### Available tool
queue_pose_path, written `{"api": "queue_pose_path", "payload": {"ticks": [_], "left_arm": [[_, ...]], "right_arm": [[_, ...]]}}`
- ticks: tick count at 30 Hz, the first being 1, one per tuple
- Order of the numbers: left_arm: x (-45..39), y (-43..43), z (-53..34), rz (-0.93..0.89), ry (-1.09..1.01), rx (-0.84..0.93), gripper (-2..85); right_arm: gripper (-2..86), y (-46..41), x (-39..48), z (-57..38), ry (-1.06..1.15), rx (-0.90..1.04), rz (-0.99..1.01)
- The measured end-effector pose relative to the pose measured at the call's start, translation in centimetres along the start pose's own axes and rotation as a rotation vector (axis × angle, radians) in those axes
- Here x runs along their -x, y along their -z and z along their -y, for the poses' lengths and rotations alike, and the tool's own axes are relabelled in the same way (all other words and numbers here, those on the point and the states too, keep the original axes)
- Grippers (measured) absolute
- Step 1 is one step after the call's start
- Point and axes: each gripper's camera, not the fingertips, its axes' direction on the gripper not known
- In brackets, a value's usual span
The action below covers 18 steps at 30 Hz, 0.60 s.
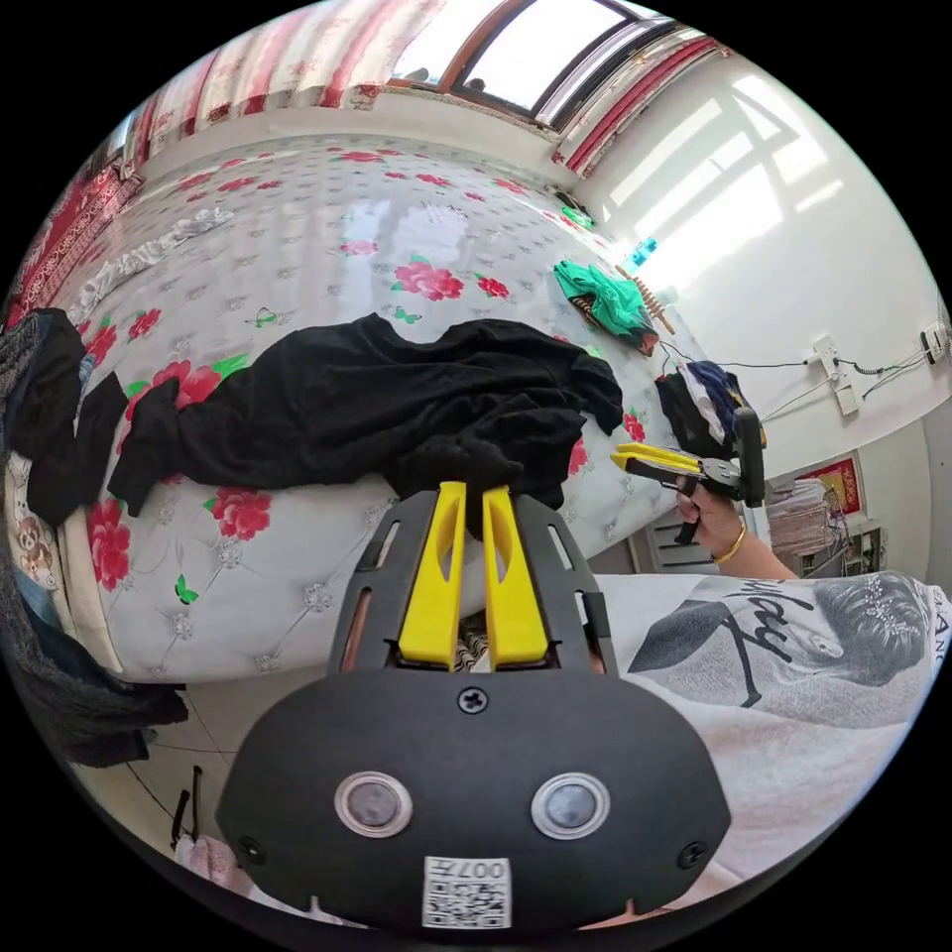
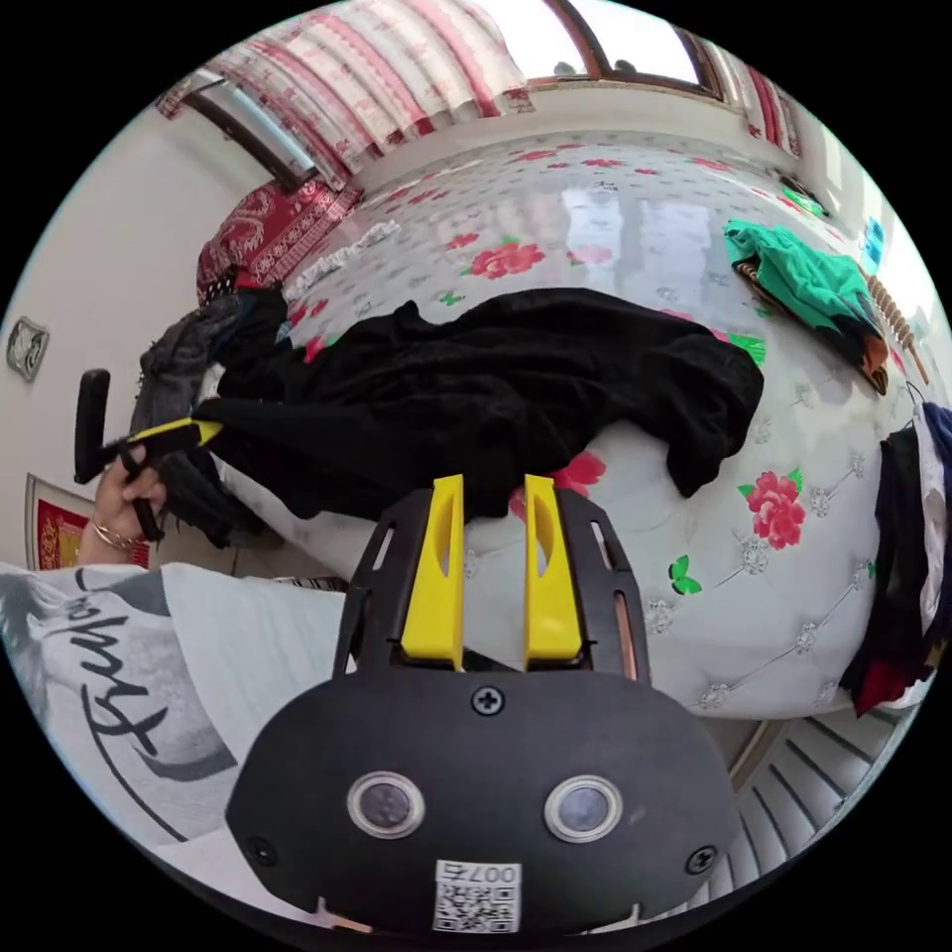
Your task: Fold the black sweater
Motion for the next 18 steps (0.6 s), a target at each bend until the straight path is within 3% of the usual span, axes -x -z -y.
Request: {"api": "queue_pose_path", "payload": {"ticks": [12, 15, 18], "left_arm": [[-0.1, 5.6, 0.5, -0.055, -0.01, -0.047, 0.1], [-0.3, 6.3, 0.4, -0.02, -0.026, -0.02, 0.2], [-0.2, 7.9, -0.7, 0.074, -0.073, 0.018, 0.3]], "right_arm": [[2.0, -6.9, 2.1, 5.7, 0.147, 0.178, -0.057], [0.5, -5.2, 2.1, 6.3, 0.159, 0.147, -0.055], [0.0, 0.9, 1.6, 6.7, 0.164, 0.063, 0.075]]}}
